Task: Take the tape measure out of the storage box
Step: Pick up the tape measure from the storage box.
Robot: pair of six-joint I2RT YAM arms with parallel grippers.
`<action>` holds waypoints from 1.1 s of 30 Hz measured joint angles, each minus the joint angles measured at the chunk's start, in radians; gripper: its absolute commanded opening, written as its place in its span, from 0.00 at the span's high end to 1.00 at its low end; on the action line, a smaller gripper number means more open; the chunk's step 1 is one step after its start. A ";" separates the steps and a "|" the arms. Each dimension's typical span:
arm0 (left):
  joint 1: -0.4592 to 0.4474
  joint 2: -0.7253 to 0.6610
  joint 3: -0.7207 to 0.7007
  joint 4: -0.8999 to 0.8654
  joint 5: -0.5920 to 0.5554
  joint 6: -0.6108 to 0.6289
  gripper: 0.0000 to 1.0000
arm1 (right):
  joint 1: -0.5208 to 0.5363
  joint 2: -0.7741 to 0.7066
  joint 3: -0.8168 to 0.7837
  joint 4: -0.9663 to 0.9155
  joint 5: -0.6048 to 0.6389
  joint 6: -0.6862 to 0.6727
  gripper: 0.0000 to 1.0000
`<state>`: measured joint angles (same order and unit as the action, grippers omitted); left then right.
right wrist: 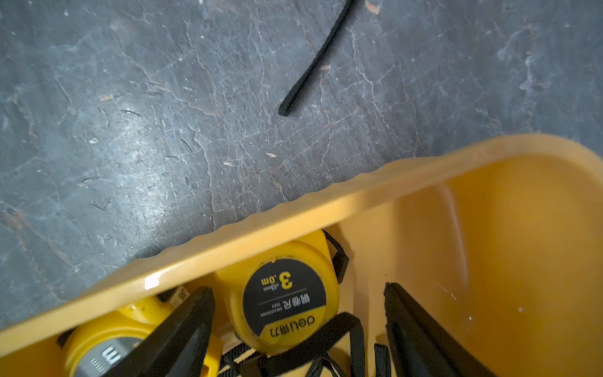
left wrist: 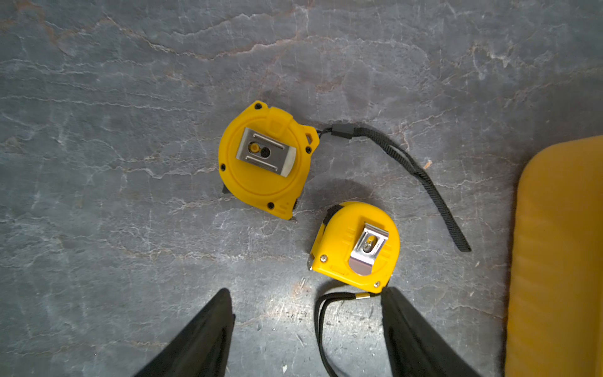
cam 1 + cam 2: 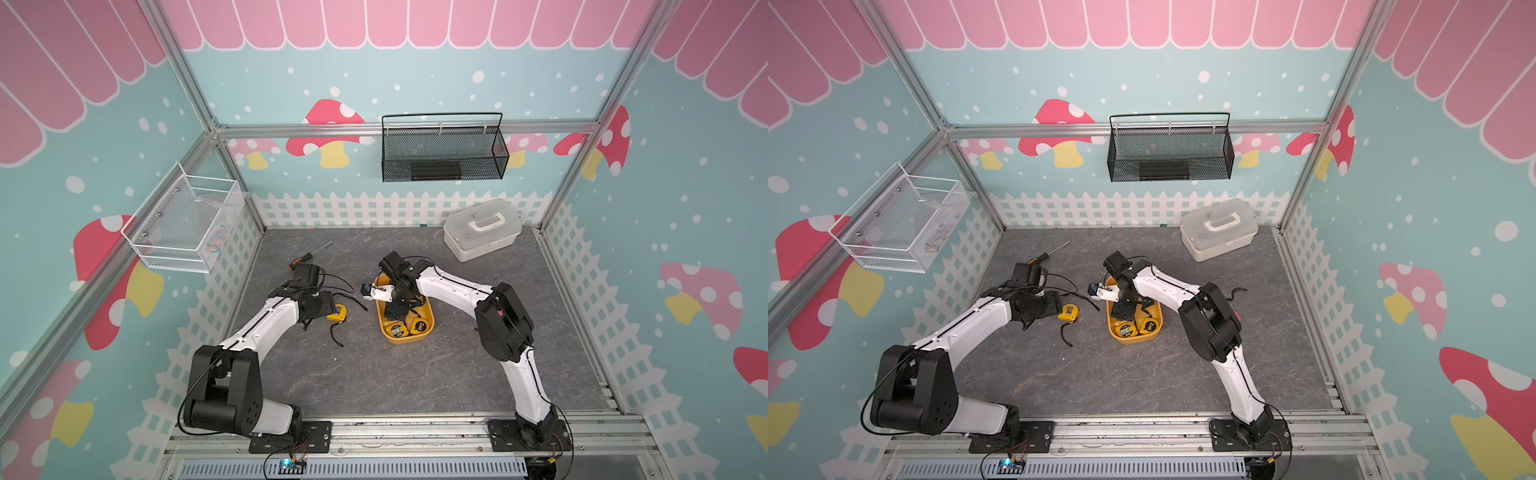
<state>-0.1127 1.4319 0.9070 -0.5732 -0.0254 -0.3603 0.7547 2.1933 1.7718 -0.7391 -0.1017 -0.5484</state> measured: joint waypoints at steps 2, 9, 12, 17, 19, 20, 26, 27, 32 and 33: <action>-0.001 -0.005 -0.001 0.001 0.000 -0.001 0.27 | 0.000 0.008 0.000 0.002 -0.010 -0.031 0.18; -0.001 -0.015 -0.012 0.002 0.000 -0.003 0.27 | 0.000 0.013 -0.003 0.019 -0.037 -0.080 0.21; -0.001 -0.020 -0.013 0.003 0.000 -0.003 0.27 | 0.000 0.015 -0.003 0.034 -0.037 -0.088 0.23; -0.001 -0.028 -0.017 0.002 0.000 -0.003 0.27 | 0.000 0.032 -0.003 0.044 -0.037 -0.100 0.26; -0.001 -0.032 -0.017 0.002 0.000 -0.003 0.27 | 0.000 0.037 -0.005 0.045 -0.037 -0.103 0.26; -0.001 -0.035 -0.018 0.002 0.000 -0.003 0.27 | 0.000 0.040 -0.008 0.046 -0.037 -0.106 0.27; -0.001 -0.039 -0.031 0.002 0.000 -0.003 0.27 | 0.000 0.044 -0.016 0.051 -0.038 -0.111 0.37; -0.001 -0.039 -0.032 0.002 0.000 -0.003 0.27 | 0.000 0.044 -0.016 0.051 -0.037 -0.110 0.39; -0.001 -0.042 -0.032 0.002 0.000 -0.003 0.27 | -0.001 0.044 -0.017 0.054 -0.032 -0.109 0.46; -0.001 -0.043 -0.032 0.002 0.000 -0.004 0.27 | -0.001 0.044 -0.017 0.054 -0.032 -0.108 0.46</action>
<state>-0.1139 1.3884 0.8745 -0.5709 -0.0254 -0.3641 0.7536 2.2375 1.7550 -0.6849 -0.1341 -0.6567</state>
